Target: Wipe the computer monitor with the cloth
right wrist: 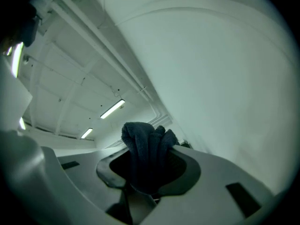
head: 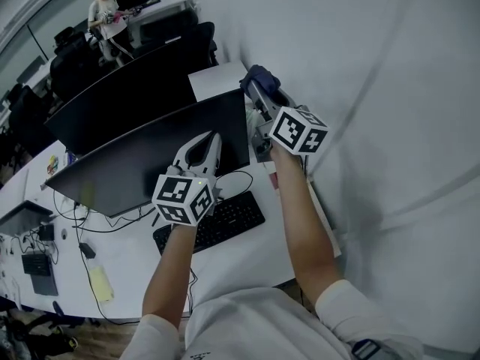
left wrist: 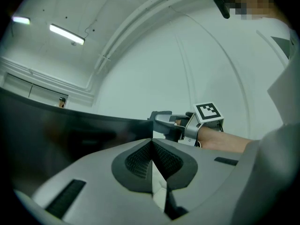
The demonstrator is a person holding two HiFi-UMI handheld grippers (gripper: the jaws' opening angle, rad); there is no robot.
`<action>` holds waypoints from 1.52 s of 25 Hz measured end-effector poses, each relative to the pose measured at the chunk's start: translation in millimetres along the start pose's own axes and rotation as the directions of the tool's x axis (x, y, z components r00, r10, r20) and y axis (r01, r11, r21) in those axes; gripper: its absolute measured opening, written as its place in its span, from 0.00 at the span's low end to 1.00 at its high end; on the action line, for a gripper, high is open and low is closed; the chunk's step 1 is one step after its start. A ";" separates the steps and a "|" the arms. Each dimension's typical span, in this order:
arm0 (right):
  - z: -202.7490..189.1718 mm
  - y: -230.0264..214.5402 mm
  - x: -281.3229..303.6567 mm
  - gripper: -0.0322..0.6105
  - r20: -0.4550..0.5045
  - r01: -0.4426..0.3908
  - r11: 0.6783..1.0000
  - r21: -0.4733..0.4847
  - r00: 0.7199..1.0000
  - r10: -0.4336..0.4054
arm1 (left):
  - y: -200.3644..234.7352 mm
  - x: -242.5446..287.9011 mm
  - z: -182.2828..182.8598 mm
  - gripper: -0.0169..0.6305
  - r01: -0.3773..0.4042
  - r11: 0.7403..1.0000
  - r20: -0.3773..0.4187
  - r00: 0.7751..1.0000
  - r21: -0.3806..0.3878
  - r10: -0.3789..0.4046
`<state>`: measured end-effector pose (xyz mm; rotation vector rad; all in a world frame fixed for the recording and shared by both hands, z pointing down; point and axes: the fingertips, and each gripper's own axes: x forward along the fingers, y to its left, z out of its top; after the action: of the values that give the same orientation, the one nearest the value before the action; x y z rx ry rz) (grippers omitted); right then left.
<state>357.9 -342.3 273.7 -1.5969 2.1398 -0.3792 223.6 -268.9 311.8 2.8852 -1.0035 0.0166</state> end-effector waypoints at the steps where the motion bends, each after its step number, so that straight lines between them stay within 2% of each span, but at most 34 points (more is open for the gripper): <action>1: -4.3 -2.6 -1.0 0.26 0.004 -0.003 0.999 0.038 1.000 0.003 | -1.4 1.9 -0.6 0.04 0.000 1.000 -0.001 1.000 0.001 0.000; 5: -24.0 -14.0 -5.9 0.26 0.017 -0.005 0.987 0.164 1.000 0.003 | -4.3 9.0 -4.4 0.04 0.000 1.000 -0.003 1.000 0.003 0.000; 9: -47.4 -28.4 -13.0 0.26 0.018 0.009 0.953 0.302 1.000 -0.015 | -6.8 12.5 -13.0 0.04 0.000 1.000 -0.016 1.000 0.002 0.000; 13: -69.5 -39.7 -20.6 0.26 0.013 0.019 0.924 0.383 1.000 -0.026 | -9.4 14.9 -22.4 0.04 0.002 1.000 -0.028 1.000 0.008 -0.002; 28: -158.2 -87.7 -44.2 0.26 -0.109 0.135 0.877 0.462 0.990 -0.095 | -8.6 27.6 -78.4 0.04 0.003 1.000 -0.097 0.995 0.010 -0.002; 38: -209.3 -115.0 -59.8 0.26 -0.183 0.213 0.841 0.497 0.973 -0.138 | -6.4 29.9 -119.4 0.04 0.005 1.000 -0.145 0.989 0.002 -0.004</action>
<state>363.3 -328.1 519.4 -1.4757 1.7708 -1.0581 253.2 -272.2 431.3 2.8398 -0.9711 0.2248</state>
